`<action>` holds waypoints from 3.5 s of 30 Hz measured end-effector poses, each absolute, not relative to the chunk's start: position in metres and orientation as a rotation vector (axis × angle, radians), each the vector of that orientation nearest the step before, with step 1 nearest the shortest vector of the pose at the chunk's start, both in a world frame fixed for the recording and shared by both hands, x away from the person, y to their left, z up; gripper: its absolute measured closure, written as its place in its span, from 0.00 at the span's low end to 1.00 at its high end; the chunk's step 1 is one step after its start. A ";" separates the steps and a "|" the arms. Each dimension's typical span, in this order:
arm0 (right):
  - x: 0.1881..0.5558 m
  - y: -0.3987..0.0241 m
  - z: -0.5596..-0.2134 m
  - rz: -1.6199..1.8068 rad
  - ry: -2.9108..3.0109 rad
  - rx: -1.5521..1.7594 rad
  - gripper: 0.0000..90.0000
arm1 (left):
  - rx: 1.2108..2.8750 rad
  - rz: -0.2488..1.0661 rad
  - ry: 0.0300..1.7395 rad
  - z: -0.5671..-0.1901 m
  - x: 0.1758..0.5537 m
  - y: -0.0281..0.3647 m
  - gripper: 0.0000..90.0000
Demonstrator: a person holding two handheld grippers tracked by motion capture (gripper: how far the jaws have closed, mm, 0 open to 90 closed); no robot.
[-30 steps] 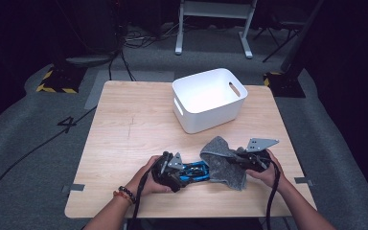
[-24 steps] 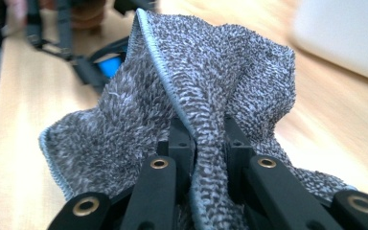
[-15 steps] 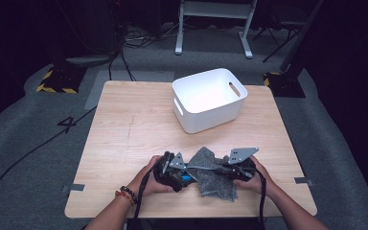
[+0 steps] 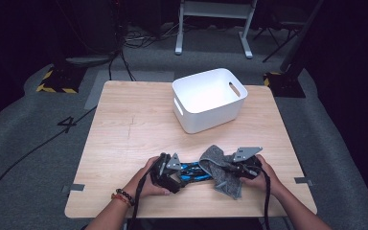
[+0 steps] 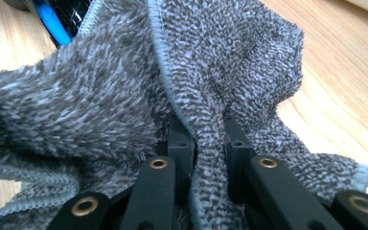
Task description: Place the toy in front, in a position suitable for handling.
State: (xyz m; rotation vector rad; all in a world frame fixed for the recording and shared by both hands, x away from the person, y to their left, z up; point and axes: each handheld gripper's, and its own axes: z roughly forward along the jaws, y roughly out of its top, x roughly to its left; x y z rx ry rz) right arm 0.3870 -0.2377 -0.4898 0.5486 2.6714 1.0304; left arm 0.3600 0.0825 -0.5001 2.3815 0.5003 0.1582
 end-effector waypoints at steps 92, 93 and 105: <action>0.417 -0.210 -0.495 1.038 2.523 0.654 0.85 | 2.342 0.047 0.346 -0.498 0.367 0.082 0.27; 0.416 -0.209 -0.495 1.054 2.569 0.607 0.85 | 2.342 0.045 0.347 -0.499 0.367 0.082 0.27; 0.407 -0.209 -0.490 1.052 2.739 0.429 0.89 | 2.358 0.057 0.387 -0.501 0.374 0.084 0.24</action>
